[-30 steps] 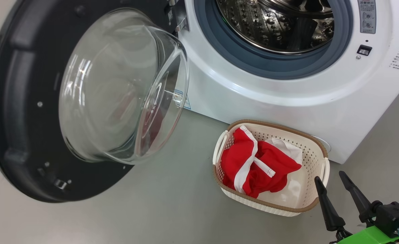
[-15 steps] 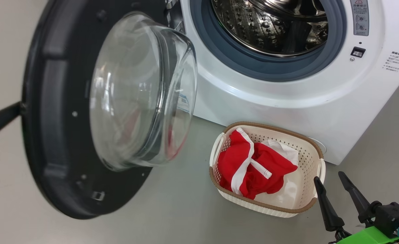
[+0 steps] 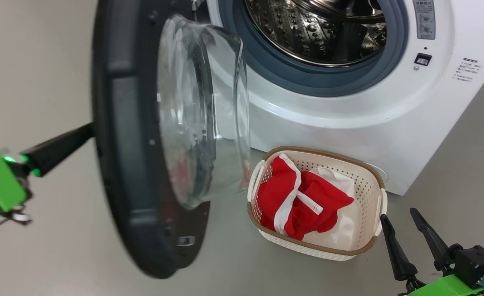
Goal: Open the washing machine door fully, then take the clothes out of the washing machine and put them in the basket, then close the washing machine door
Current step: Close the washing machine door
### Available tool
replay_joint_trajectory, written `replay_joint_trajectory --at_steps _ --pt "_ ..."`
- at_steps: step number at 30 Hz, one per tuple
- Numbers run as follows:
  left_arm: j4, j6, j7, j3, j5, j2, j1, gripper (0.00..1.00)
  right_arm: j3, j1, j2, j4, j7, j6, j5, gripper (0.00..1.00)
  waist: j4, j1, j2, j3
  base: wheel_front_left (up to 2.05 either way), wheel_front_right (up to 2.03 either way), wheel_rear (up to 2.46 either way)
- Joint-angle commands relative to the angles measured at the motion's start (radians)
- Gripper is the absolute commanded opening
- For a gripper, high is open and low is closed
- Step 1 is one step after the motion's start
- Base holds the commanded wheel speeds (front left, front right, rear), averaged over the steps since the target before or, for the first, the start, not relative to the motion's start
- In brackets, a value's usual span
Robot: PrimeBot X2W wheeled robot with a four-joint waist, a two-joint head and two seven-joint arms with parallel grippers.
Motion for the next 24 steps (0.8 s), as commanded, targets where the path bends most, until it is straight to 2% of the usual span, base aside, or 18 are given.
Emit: replay_joint_trajectory --at_steps 1,6,12,24 --pt "-0.056 -0.007 -0.017 0.02 -0.004 0.023 -0.04 0.0 0.022 -0.005 -0.008 -0.026 -0.006 0.006 -0.007 1.0 -0.005 0.0 0.0 0.002 0.0 0.0 0.0" --pt "-0.125 -0.007 -0.089 -0.057 0.008 0.004 -0.047 0.0 0.022 -0.011 -0.005 -0.029 -0.006 0.006 -0.009 1.0 -0.026 0.0 0.0 0.01 0.0 0.0 0.0" --pt "-0.123 -0.007 -0.156 -0.116 0.014 -0.008 -0.076 0.0 0.016 -0.012 -0.005 -0.031 -0.006 0.006 -0.01 1.0 -0.039 0.0 0.0 0.013 0.0 0.0 0.0" --pt "-0.082 -0.007 -0.268 -0.182 0.019 0.048 -0.04 0.0 0.006 -0.002 0.002 -0.029 -0.006 0.006 -0.01 1.0 -0.037 0.0 0.0 -0.015 0.0 0.0 0.0"
